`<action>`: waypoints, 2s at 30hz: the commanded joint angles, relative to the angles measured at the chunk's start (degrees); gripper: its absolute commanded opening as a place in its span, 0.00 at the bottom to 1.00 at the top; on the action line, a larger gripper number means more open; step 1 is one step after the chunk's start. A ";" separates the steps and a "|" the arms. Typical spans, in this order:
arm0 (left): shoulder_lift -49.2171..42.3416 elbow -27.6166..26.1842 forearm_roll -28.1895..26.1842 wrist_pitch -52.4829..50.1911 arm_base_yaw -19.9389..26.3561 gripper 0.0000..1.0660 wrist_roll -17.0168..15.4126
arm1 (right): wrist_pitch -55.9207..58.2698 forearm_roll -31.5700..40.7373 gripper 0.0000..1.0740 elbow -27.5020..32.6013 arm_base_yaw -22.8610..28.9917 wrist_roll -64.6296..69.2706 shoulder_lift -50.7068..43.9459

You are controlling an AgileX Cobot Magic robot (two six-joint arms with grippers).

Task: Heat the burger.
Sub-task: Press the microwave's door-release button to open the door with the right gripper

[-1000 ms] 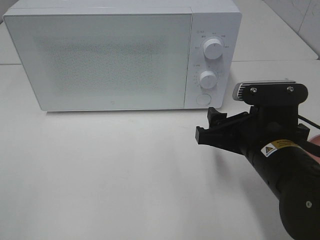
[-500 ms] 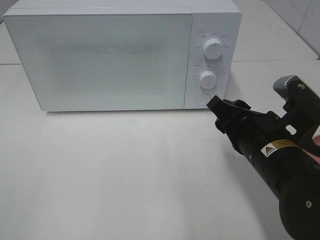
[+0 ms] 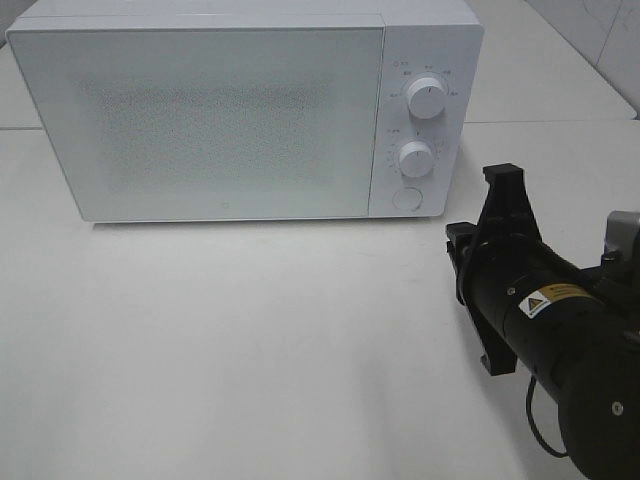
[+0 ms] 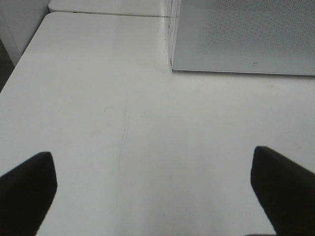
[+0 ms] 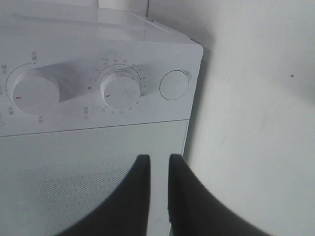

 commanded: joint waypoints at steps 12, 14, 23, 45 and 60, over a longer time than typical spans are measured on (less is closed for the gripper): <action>-1.20 0.11 0.17 -0.74 -0.23 0.94 -0.11 | 0.80 0.34 0.00 -1.26 -0.06 8.48 2.92; -1.20 0.11 0.17 -0.74 -0.23 0.94 -0.11 | 0.80 0.00 0.00 -3.09 -0.06 8.48 5.44; -1.20 0.11 0.17 -0.74 -0.23 0.94 -0.11 | 1.55 -2.35 0.00 -8.31 -2.52 8.48 10.94; -1.20 0.11 0.17 -0.74 -0.23 0.94 -0.06 | 8.94 -11.40 0.00 -20.28 -14.32 7.91 18.05; -1.20 0.11 0.17 -0.74 -0.23 0.94 -0.17 | 10.60 -14.44 0.00 -25.61 -18.05 7.39 22.75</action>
